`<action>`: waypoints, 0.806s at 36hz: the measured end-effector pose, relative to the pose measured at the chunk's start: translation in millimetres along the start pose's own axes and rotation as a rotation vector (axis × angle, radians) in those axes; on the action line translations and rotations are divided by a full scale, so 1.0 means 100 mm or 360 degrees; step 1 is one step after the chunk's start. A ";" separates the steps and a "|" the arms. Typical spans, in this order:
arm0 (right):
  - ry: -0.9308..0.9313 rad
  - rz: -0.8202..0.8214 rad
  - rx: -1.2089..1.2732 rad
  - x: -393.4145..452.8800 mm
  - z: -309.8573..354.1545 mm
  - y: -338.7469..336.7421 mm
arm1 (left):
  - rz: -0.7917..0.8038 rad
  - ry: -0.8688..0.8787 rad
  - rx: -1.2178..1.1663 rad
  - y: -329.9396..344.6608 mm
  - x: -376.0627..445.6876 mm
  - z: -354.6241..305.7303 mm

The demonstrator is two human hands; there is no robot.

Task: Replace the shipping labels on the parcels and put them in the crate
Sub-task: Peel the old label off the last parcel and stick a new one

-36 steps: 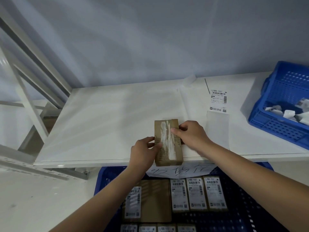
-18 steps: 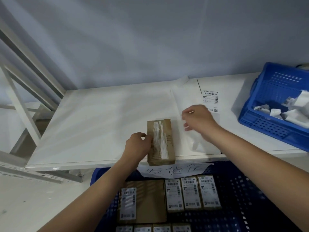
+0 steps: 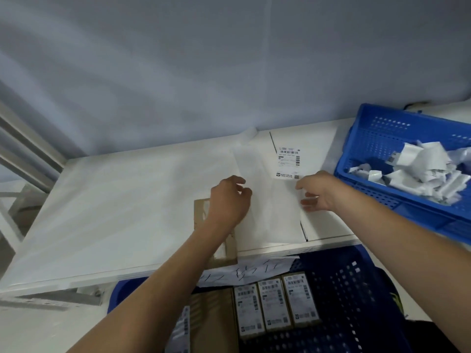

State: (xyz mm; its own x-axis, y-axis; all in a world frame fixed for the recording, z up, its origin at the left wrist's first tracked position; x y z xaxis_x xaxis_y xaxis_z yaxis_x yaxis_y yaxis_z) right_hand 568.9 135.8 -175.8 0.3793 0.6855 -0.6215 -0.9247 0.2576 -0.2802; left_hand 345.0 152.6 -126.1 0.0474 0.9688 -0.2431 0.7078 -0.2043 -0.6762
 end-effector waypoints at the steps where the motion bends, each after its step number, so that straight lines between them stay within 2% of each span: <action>1: 0.0012 -0.0005 0.0041 0.02 -0.02 0.00 | 0.0081 -0.0056 -0.0045 0.14 0.04 -0.04; 5: 0.0070 0.0019 0.0221 0.05 -0.13 0.07 | 0.0311 -0.0224 -0.0158 0.62 0.17 -0.05; 7: 0.0009 0.0006 0.0239 0.05 -0.13 0.07 | 0.0367 -0.0297 -0.0234 0.78 0.22 -0.01; 10: -0.0125 -0.0065 0.0234 0.07 -0.08 0.05 | 0.0391 -0.0421 -0.0445 0.96 0.36 0.08; 14: -0.0194 -0.0127 0.0241 0.07 0.02 0.01 | 0.0320 -0.0413 -0.0524 0.85 0.46 -0.01; 18: -0.0317 0.0018 0.0256 0.04 0.16 0.06 | 0.0307 -0.0483 -0.0856 0.65 0.50 -0.13; 25: -0.0600 0.0232 0.0171 -0.14 0.30 0.13 | 0.0641 -0.0629 -0.1238 0.58 0.42 -0.26; 29: -0.0633 0.0332 0.0153 -0.20 0.34 0.15 | 0.0596 -0.0656 -0.1384 0.59 0.41 -0.25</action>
State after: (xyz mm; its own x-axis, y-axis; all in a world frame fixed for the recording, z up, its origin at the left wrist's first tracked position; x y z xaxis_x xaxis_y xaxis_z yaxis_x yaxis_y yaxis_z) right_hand 546.5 149.0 -143.0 0.1605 0.9327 -0.3228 -0.9859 0.1357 -0.0981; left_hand 406.4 183.9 -158.9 0.2404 0.7071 -0.6650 0.9702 -0.1526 0.1885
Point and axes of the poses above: each hand's wrist, its own x-axis towards the middle knuckle, its own y-axis out of the palm, z = x × y, the point moved 7 cm from there along x, towards the middle knuckle, and after that the axes turned 4 degrees about -y, right-handed, at the moved point
